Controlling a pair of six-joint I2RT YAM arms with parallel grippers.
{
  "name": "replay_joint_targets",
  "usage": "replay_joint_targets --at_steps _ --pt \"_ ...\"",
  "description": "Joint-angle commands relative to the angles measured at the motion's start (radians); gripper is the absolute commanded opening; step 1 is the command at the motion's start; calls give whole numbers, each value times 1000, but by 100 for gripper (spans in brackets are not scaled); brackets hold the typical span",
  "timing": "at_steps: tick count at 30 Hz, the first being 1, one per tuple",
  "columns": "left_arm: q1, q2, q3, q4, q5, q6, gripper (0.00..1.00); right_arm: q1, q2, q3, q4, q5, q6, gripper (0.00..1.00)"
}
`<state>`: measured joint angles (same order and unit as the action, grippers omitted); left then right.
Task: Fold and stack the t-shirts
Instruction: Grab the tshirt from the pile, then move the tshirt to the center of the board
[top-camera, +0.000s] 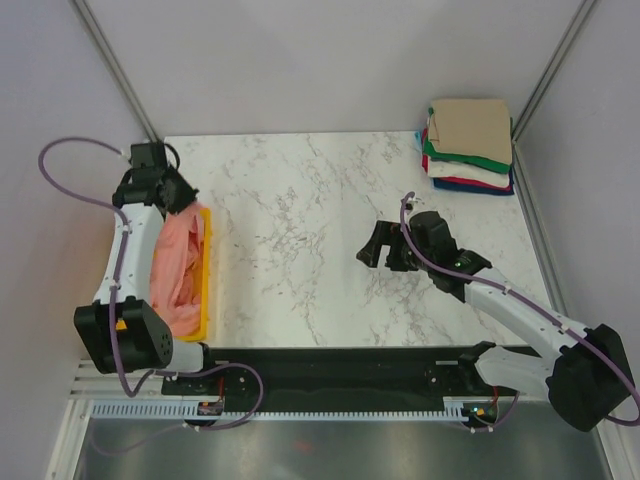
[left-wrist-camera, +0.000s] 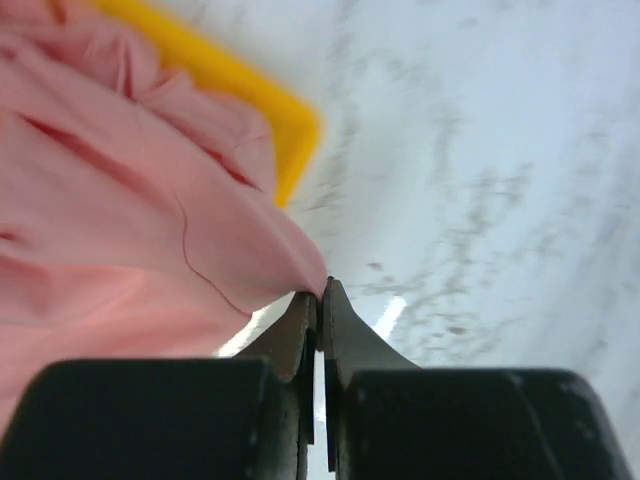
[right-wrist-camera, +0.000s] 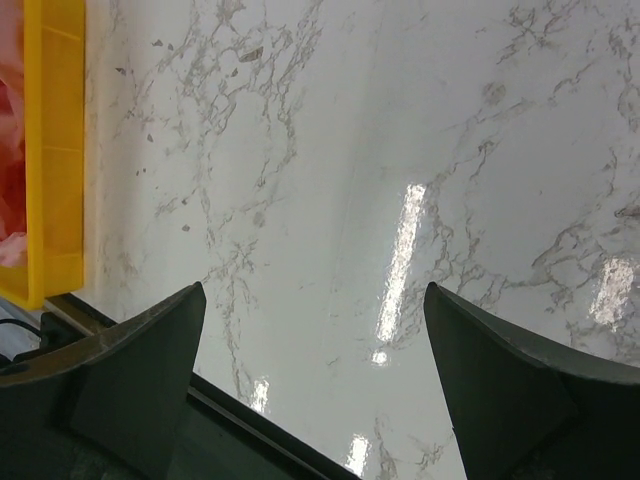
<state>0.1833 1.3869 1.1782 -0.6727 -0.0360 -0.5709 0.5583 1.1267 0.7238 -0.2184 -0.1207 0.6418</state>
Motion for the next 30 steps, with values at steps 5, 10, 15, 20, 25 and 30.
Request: replay_joint_targets --at_steps 5,10,15,20,25,30 --pt "-401 67 945 -83 -36 55 2 -28 -97 41 -4 78 -11 98" --pt "-547 144 1181 -140 154 54 2 -35 -220 86 -134 234 -48 98" --pt "-590 81 820 -127 307 63 2 -38 -355 147 -263 410 -60 98" --pt "-749 70 403 -52 288 82 3 -38 -461 212 -371 541 -53 98" --pt "-883 31 95 154 320 2 4 -38 -492 213 -392 529 -57 98" --pt "-967 87 -86 315 354 -75 19 -38 -409 134 -352 315 -76 98"
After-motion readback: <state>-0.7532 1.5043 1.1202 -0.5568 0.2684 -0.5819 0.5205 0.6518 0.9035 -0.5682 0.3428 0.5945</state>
